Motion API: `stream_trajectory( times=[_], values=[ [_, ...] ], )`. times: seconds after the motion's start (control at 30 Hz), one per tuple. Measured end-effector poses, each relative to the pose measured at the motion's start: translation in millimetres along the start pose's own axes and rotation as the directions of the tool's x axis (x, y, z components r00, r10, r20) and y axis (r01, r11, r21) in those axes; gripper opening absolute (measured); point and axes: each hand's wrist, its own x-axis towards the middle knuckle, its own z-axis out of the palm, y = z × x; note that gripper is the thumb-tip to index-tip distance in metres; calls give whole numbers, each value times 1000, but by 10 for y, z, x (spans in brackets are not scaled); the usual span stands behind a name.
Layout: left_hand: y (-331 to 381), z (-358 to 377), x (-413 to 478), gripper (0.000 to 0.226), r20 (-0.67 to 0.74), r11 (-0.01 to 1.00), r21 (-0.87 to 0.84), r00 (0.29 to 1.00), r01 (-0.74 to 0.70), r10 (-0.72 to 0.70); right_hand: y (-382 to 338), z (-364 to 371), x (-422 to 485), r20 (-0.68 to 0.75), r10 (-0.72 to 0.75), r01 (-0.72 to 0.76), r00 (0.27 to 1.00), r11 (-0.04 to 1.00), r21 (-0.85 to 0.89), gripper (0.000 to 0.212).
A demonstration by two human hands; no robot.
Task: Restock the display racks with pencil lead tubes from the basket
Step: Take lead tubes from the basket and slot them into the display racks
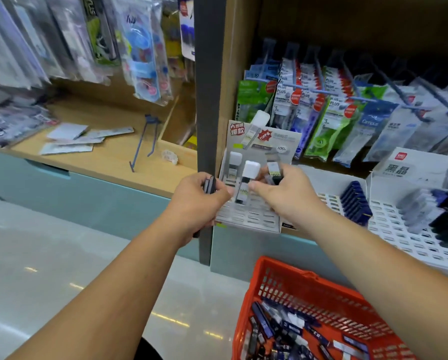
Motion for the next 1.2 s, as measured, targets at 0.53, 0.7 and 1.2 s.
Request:
stream_trajectory(
  times=[0.53, 0.7, 1.2],
  values=[
    [-228, -4, 128, 12, 57, 982, 181, 996, 62, -74, 109, 402, 540, -85, 13, -20, 996, 996, -84, 28],
    [-204, 11, 127, 13, 47, 983, 172, 996, 70, -79, 39, 511, 638, -52, 49, -62, 997, 958, -278, 20],
    [57, 213, -11, 28, 54, 1000, 11, 999, -5, 5, -2, -121, 78, 397, 365, -540, 842, 566, 623, 47]
  ],
)
